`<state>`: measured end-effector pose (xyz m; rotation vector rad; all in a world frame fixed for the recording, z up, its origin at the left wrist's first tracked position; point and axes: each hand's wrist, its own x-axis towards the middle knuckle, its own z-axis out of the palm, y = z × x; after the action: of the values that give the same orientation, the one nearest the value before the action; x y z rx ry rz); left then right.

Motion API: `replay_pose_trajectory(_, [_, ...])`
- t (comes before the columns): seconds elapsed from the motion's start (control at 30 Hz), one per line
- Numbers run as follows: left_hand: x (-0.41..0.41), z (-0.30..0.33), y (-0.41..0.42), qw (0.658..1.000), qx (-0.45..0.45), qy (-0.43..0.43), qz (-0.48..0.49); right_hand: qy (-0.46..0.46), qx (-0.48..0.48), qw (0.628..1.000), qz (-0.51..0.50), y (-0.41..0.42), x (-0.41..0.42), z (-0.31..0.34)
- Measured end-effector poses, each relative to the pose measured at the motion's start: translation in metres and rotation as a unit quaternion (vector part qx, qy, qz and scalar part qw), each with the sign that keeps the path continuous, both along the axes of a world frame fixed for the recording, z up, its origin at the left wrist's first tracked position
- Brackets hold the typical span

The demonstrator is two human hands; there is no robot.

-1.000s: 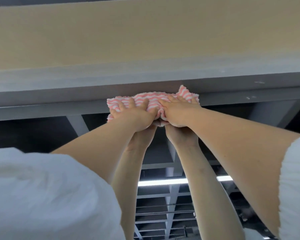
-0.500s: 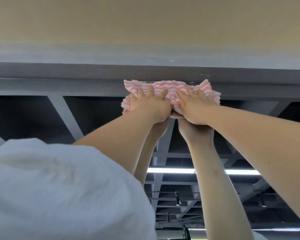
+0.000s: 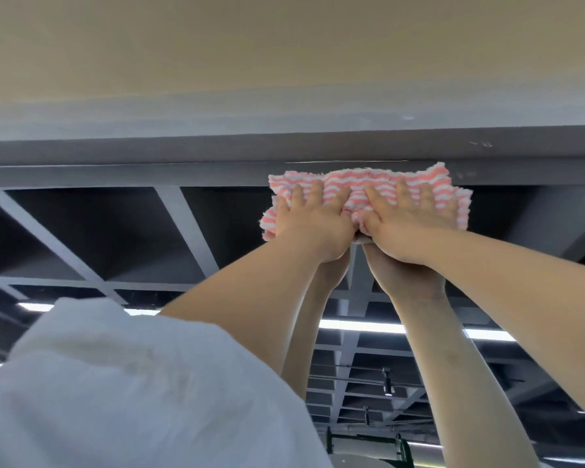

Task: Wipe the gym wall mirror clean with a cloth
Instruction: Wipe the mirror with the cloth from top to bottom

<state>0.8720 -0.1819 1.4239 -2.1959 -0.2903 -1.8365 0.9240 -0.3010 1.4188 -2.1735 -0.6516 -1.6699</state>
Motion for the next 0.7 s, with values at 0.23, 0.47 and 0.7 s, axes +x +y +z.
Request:
replay_pose_trajectory(0.23, [-0.046, -0.019, 0.087, 1.000, -0.027, -0.001, 0.014, -0.022, -0.032, 0.999, 0.024, 0.084, -0.045, -0.016])
replay_pose_trajectory(0.47, [-0.101, -0.046, 0.193, 0.997, -0.066, -0.010, 0.040, -0.041, -0.070, 0.996, 0.039, 0.188, -0.098, -0.033])
replay_pose_trajectory(0.7, [-0.156, -0.075, 0.308, 0.992, -0.091, -0.007, 0.083, -0.059, -0.136, 0.988, 0.050, 0.293, -0.153, -0.057])
